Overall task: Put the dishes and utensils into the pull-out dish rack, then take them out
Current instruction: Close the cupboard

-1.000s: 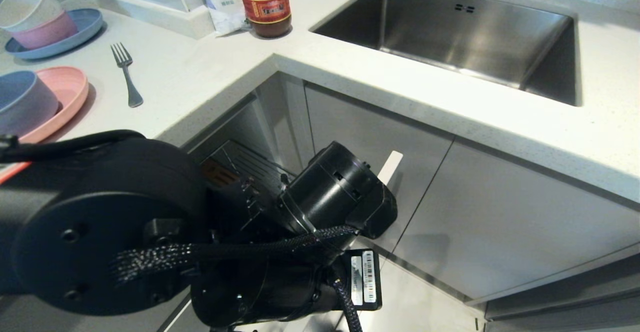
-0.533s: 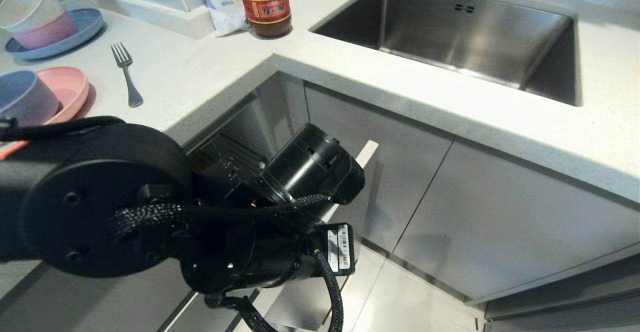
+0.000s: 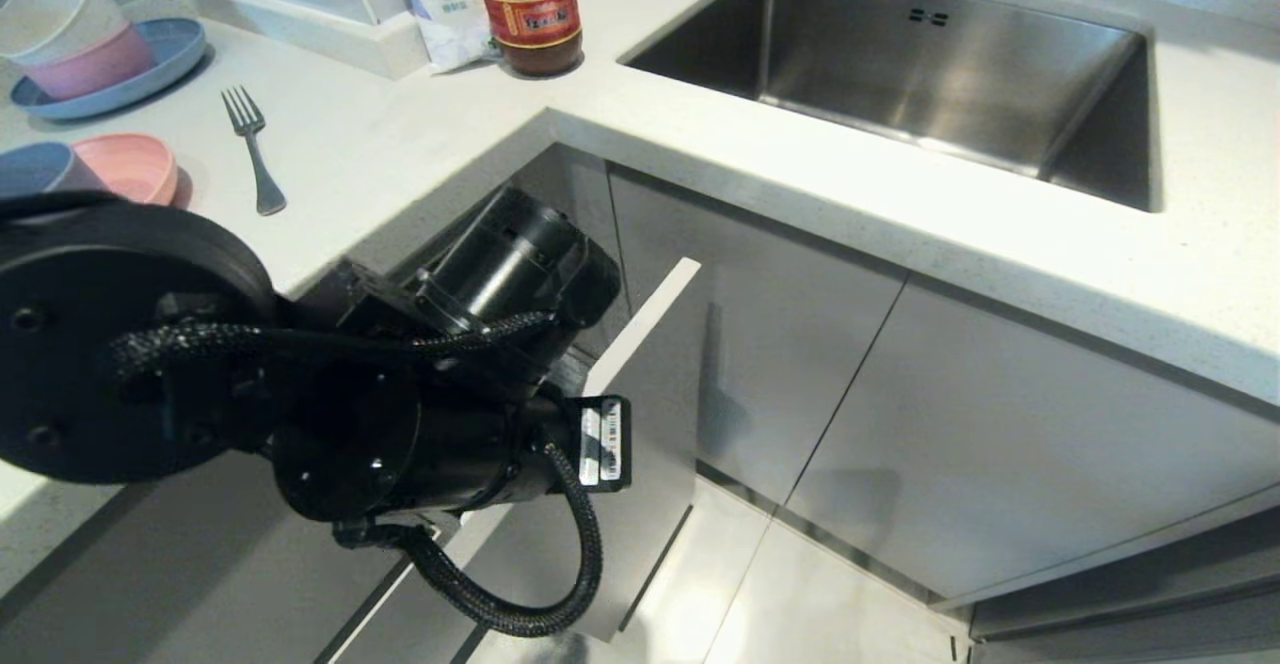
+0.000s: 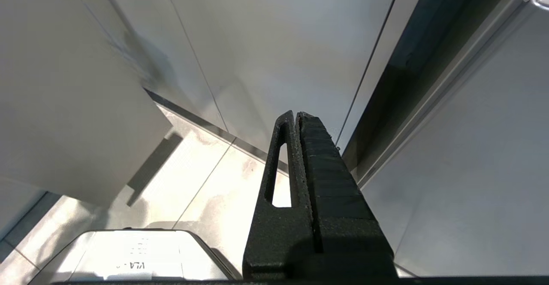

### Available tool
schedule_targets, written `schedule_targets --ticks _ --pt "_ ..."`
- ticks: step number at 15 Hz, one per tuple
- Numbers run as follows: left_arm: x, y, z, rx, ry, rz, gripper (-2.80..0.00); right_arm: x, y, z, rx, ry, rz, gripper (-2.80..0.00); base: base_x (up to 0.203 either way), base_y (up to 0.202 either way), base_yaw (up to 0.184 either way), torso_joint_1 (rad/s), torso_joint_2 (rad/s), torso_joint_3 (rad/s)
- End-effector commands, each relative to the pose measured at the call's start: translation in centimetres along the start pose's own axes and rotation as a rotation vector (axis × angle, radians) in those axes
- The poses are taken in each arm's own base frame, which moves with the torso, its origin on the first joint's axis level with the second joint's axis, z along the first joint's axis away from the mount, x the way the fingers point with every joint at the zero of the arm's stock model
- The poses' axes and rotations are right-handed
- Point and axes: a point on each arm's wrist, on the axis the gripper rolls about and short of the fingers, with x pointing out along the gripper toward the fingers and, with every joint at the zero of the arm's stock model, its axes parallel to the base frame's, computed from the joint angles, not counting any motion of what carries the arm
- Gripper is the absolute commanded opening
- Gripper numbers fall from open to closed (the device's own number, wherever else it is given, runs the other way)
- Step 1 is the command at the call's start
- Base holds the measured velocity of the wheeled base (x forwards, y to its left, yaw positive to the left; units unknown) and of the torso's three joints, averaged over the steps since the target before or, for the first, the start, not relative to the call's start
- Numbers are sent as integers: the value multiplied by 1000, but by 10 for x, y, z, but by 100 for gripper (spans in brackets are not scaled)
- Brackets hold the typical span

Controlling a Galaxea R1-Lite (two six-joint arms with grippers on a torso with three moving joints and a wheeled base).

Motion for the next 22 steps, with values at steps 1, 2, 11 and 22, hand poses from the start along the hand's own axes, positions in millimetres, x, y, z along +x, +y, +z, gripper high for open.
schedule_targets --ticks 1,2,11,22 --pt "-4 20 10 -8 -31 42 -280 0 0 0 0 -3 1 -280 0 0 0 0 0 0" --pt "-4 28 13 -1 -39 60 -280 0 0 -1 0 -3 0 -280 0 0 0 0 0 0" --pt "3 99 42 37 -63 271 -280 0 0 0 0 -3 1 -280 0 0 0 0 0 0" --pt "-6 104 41 66 -76 273 -280 0 0 0 0 -3 1 -280 0 0 0 0 0 0"
